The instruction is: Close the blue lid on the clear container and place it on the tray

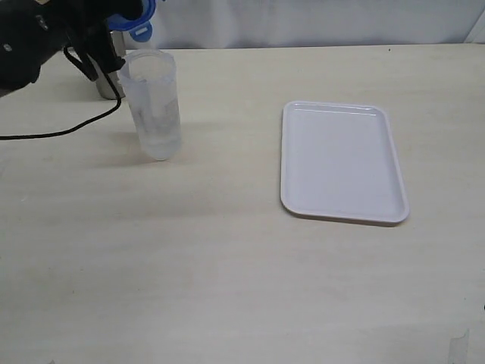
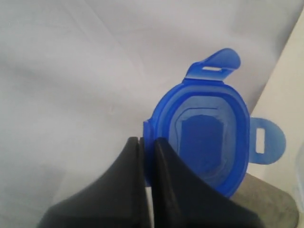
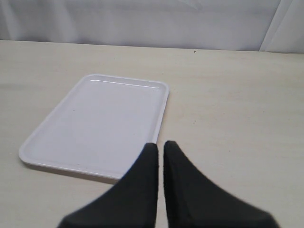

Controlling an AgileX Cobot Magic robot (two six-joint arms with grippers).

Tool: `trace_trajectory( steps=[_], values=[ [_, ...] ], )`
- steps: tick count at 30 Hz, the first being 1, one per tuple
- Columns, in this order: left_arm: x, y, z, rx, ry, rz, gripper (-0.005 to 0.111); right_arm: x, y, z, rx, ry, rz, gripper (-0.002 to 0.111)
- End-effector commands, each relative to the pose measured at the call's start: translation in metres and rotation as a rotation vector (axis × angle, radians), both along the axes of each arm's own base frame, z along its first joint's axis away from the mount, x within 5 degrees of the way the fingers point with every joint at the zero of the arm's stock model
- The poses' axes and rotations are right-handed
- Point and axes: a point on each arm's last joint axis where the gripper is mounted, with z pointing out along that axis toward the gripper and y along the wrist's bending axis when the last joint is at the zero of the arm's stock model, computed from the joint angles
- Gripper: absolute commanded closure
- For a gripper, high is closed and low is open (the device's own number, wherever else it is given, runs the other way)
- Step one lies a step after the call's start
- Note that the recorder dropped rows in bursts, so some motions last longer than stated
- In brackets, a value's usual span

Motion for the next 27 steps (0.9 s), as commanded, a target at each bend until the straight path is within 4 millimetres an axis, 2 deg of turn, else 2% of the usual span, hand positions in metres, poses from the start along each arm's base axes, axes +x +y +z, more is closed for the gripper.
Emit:
trace_trajectory(
  steps=[1, 5, 10, 13, 15, 17, 20, 23, 27],
  values=[
    [0.002, -0.001, 0.003, 0.007, -0.075, -0.013, 0.107, 0.000, 0.000, 0.000, 0.004, -0.013, 0.002, 0.104],
    [0.017, -0.008, -0.017, 0.036, -0.059, -0.011, 0.107, 0.000, 0.000, 0.000, 0.004, -0.013, 0.002, 0.104],
    [0.023, -0.008, -0.016, 0.002, -0.094, 0.019, 0.107, 0.000, 0.000, 0.000, 0.004, -0.013, 0.002, 0.104],
    [0.023, -0.008, -0.021, 0.046, -0.043, 0.017, 0.107, 0.000, 0.000, 0.000, 0.004, -0.013, 0.002, 0.104],
    [0.020, -0.006, -0.024, 0.136, -0.026, 0.069, 0.107, 0.000, 0.000, 0.000, 0.004, -0.013, 0.002, 0.104],
    [0.015, -0.001, -0.024, 0.156, -0.046, 0.115, 0.107, 0.000, 0.000, 0.000, 0.004, -0.013, 0.002, 0.104],
    [0.007, 0.000, -0.025, 0.178, -0.027, 0.079, 0.107, 0.000, 0.000, 0.000, 0.004, -0.013, 0.002, 0.104],
    [0.000, -0.001, -0.018, 0.135, 0.003, 0.047, 0.107, 0.000, 0.000, 0.000, 0.004, -0.013, 0.002, 0.104],
    [-0.003, -0.004, -0.018, 0.143, 0.045, -0.006, 0.107, 0.000, 0.000, 0.000, 0.004, -0.013, 0.002, 0.104]
  ],
)
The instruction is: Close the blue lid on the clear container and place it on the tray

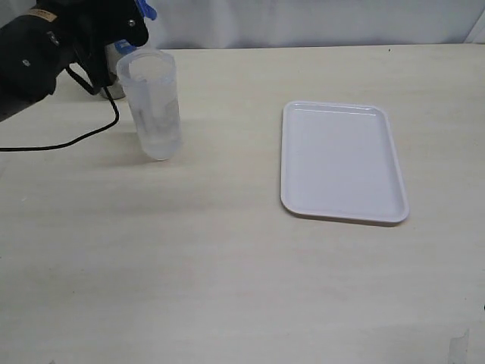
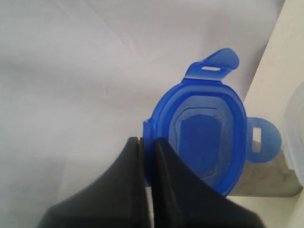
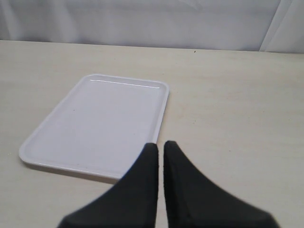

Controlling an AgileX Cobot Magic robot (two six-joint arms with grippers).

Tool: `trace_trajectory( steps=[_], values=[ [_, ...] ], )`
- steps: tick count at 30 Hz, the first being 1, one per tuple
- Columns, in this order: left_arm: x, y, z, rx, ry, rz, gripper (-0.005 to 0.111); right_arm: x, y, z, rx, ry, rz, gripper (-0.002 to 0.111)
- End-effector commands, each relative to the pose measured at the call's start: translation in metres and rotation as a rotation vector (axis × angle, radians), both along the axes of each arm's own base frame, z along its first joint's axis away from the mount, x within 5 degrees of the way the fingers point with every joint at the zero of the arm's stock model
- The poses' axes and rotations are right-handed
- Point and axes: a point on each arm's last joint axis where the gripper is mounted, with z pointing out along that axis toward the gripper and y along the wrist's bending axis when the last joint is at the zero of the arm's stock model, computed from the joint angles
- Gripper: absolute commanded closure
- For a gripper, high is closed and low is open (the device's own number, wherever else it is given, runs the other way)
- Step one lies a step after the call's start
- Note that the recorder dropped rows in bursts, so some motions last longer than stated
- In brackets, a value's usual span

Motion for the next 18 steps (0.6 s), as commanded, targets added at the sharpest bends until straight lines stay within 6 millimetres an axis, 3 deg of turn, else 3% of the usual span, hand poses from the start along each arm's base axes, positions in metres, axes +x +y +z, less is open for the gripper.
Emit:
trace_trajectory(
  steps=[1, 18],
  values=[
    [-0.0053, -0.0056, 0.0002, -0.017, 0.046, -0.048, 0.107, 0.0000, 0.0002, 0.0004, 0.004, -0.013, 0.002, 0.104],
    [-0.0064, -0.0073, -0.0030, -0.024, 0.083, -0.066, 0.107, 0.0000, 0.0002, 0.0004, 0.004, -0.013, 0.002, 0.104]
  ],
)
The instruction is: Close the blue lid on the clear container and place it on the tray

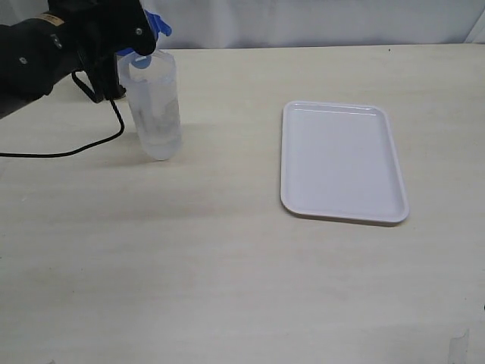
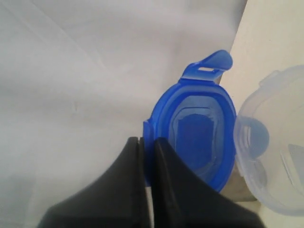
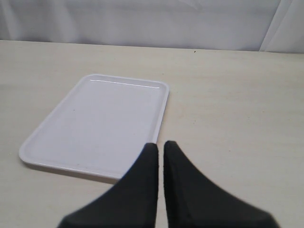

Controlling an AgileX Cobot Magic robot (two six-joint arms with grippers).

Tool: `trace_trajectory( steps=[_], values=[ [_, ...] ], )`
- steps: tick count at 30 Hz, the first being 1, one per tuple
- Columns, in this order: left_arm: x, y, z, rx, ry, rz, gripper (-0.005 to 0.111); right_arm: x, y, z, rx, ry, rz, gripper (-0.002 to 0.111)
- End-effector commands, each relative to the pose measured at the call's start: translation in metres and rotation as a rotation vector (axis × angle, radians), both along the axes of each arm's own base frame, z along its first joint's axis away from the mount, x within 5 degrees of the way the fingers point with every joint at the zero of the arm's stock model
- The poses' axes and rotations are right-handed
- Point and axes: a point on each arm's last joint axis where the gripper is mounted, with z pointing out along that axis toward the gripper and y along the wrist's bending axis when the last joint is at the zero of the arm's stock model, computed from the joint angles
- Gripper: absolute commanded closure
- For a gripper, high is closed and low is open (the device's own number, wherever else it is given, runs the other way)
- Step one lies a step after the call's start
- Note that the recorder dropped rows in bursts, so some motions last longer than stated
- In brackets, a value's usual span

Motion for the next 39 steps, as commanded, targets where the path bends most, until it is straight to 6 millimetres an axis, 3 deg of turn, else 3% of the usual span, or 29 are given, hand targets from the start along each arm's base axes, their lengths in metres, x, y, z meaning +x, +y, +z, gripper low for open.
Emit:
trace_trajectory(
  steps=[1, 11, 17, 28, 39],
  values=[
    [-0.002, 0.000, 0.002, -0.010, -0.003, -0.002, 0.107, 0.000, 0.000, 0.000, 0.004, -0.013, 0.002, 0.104],
    [-0.011, 0.002, 0.019, -0.070, 0.018, -0.010, 0.107, 0.000, 0.000, 0.000, 0.004, -0.013, 0.002, 0.104],
    [-0.016, 0.003, 0.009, -0.048, 0.051, -0.022, 0.107, 0.000, 0.000, 0.000, 0.004, -0.013, 0.002, 0.104],
    [-0.025, -0.014, 0.010, -0.003, 0.042, -0.094, 0.107, 0.000, 0.000, 0.000, 0.004, -0.013, 0.002, 0.104],
    [-0.027, -0.015, 0.005, 0.039, 0.077, -0.125, 0.107, 0.000, 0.000, 0.000, 0.004, -0.013, 0.002, 0.104]
  ],
)
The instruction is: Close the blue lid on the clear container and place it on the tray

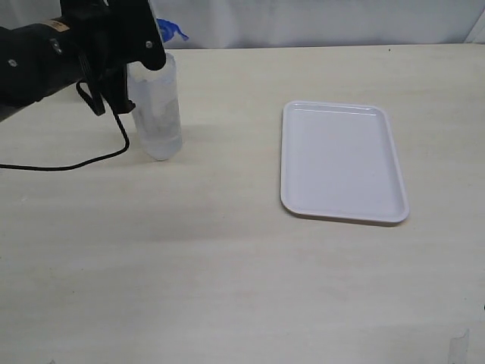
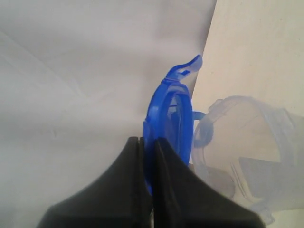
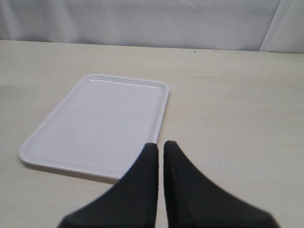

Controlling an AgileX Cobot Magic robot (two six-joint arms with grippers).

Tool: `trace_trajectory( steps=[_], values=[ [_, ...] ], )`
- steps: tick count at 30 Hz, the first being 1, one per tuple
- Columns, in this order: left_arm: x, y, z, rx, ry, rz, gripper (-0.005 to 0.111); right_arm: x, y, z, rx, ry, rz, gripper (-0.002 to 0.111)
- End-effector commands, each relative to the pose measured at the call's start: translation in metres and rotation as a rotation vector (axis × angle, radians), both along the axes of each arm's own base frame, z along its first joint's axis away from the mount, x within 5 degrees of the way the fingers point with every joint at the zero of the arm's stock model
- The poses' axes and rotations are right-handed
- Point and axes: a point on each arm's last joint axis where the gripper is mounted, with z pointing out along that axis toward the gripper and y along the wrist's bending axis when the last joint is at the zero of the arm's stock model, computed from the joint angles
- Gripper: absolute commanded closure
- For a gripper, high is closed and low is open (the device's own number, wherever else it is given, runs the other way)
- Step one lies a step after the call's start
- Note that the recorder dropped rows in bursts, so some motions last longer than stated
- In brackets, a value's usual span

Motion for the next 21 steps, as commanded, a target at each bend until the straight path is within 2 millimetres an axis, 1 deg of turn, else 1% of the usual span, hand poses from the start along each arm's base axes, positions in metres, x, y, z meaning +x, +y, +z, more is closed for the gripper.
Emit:
trace_trajectory(
  steps=[1, 4, 6, 21],
  values=[
    [-0.004, 0.001, -0.002, 0.037, 0.010, -0.017, 0.107, 0.000, 0.000, 0.000, 0.004, -0.013, 0.002, 0.104],
    [-0.007, 0.006, -0.009, 0.085, -0.007, -0.006, 0.107, 0.000, 0.000, 0.000, 0.004, -0.013, 0.002, 0.104],
    [-0.007, 0.007, -0.010, 0.088, -0.019, 0.007, 0.107, 0.000, 0.000, 0.000, 0.004, -0.013, 0.002, 0.104],
    [-0.011, 0.004, -0.017, 0.077, 0.061, -0.030, 0.107, 0.000, 0.000, 0.000, 0.004, -0.013, 0.002, 0.104]
  ],
)
